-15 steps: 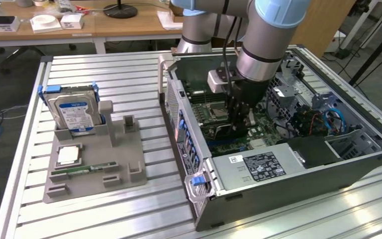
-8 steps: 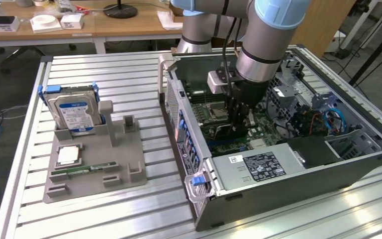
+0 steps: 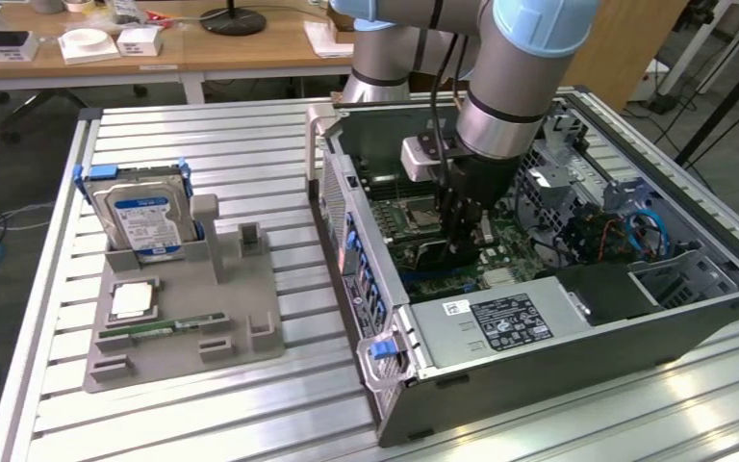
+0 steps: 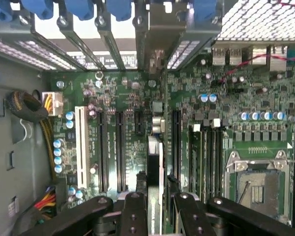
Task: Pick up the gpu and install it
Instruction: 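Insert the gpu into the slot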
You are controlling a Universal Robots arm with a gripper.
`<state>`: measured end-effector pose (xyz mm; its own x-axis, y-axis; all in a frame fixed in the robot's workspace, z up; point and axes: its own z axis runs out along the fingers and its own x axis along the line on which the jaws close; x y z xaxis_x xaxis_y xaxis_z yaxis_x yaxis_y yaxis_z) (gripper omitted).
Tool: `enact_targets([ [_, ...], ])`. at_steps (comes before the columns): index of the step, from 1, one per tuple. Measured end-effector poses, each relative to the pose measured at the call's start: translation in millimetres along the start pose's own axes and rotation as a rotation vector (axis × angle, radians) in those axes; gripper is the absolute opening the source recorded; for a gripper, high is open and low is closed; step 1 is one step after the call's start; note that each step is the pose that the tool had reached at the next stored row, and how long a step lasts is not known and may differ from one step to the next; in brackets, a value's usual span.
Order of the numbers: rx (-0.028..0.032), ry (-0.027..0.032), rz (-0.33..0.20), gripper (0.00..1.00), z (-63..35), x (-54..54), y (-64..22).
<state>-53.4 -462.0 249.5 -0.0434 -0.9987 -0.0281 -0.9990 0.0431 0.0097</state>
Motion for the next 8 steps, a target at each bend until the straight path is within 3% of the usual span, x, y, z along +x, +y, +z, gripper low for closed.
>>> enact_targets([
  [8,-0.0009,0.0018,0.000,0.26,-3.3,0.1,0.1],
])
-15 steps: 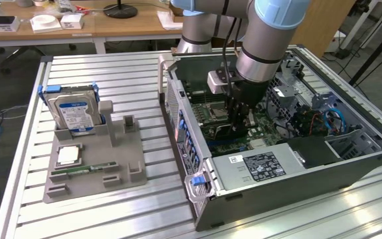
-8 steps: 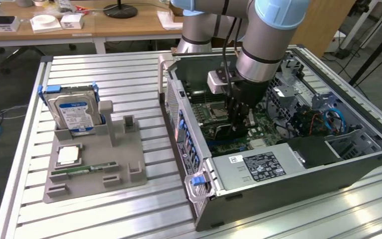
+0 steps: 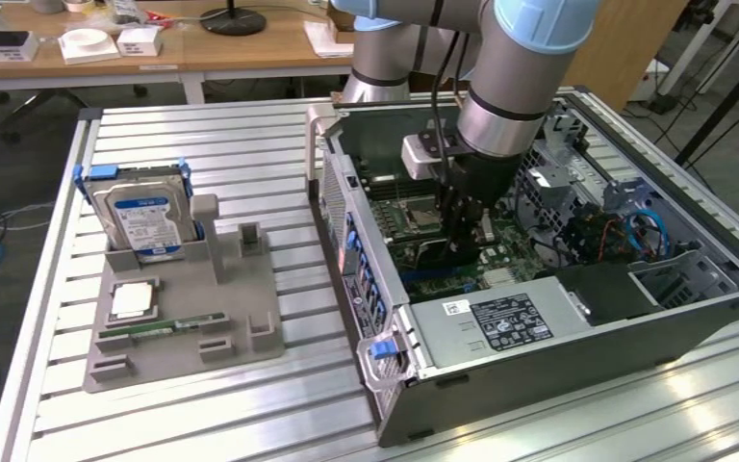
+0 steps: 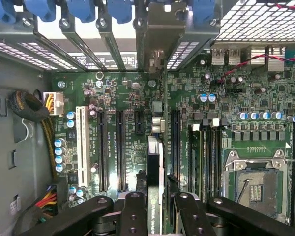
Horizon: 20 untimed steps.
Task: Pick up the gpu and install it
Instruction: 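Insert the gpu into the slot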
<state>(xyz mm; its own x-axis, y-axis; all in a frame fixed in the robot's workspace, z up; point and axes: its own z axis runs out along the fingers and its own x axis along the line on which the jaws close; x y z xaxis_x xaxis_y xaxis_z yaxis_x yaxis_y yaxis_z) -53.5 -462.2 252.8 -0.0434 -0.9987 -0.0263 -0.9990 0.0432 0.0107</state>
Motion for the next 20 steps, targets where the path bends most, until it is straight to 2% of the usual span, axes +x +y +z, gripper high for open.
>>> enact_targets([
  [10,0.0013,0.0002,0.000,0.26,0.6,-0.4,2.9],
  [20,0.0018,0.0003,0.000,0.26,7.9,-0.2,3.0],
])
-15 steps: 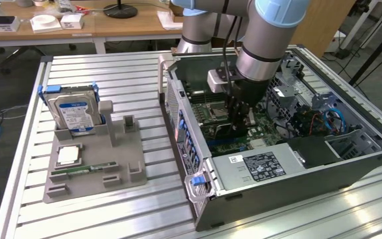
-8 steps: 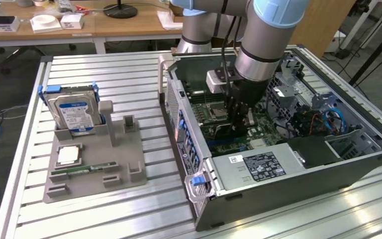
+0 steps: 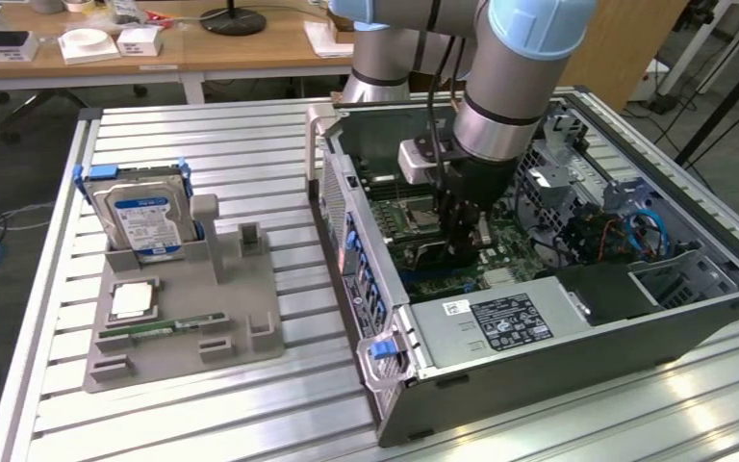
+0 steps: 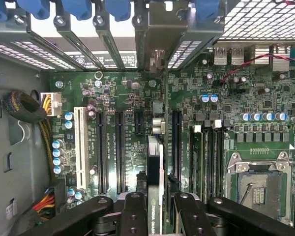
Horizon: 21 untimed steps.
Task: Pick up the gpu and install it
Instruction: 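Insert the gpu into the slot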
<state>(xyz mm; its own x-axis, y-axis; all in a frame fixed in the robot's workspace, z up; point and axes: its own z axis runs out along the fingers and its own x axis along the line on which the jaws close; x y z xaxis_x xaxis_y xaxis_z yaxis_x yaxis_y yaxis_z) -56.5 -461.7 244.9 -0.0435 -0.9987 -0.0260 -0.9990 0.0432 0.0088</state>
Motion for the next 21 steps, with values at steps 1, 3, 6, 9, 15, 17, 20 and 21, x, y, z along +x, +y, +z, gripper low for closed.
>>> enact_targets([
  [1,0.0000,0.0004,0.000,0.26,0.7,0.0,0.0],
  [3,0.0001,0.0002,0.000,0.26,1.4,0.0,0.0],
  [6,0.0003,0.0000,0.000,0.26,1.6,0.0,-0.1],
  [9,0.0003,-0.0002,0.000,0.26,1.6,0.0,-0.1],
  [15,0.0003,-0.0001,0.000,0.26,1.6,0.0,-0.1],
  [17,0.0003,-0.0002,0.000,0.26,1.6,0.0,-0.1],
  [20,0.0004,-0.0004,0.000,0.26,1.4,0.0,-0.1],
  [21,0.0005,-0.0006,0.000,0.26,1.3,-0.1,-0.1],
])
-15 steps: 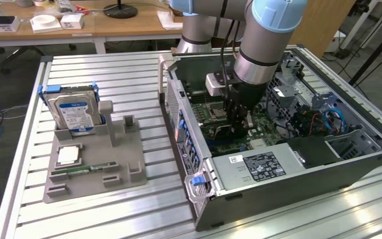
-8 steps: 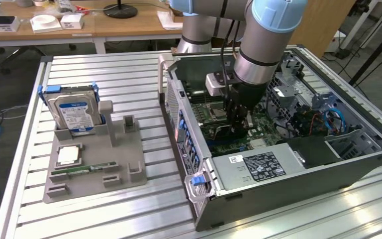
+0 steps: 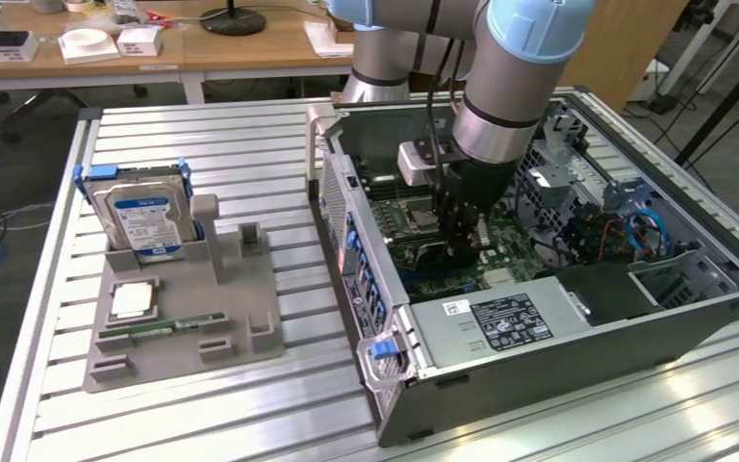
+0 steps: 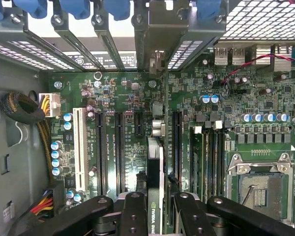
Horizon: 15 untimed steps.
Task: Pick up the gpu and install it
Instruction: 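Insert the gpu into the slot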
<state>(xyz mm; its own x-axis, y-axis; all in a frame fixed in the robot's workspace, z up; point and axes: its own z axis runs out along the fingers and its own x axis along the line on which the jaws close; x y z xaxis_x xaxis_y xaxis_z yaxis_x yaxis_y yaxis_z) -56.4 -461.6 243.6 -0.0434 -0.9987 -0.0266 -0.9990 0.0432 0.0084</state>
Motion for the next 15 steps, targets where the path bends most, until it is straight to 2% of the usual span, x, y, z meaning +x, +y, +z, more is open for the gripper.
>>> enact_targets([
  [6,-0.0003,0.0002,0.000,0.26,-1.8,-0.2,-3.6],
  [15,0.0005,0.0003,0.000,0.26,-0.4,-0.1,-2.7],
])
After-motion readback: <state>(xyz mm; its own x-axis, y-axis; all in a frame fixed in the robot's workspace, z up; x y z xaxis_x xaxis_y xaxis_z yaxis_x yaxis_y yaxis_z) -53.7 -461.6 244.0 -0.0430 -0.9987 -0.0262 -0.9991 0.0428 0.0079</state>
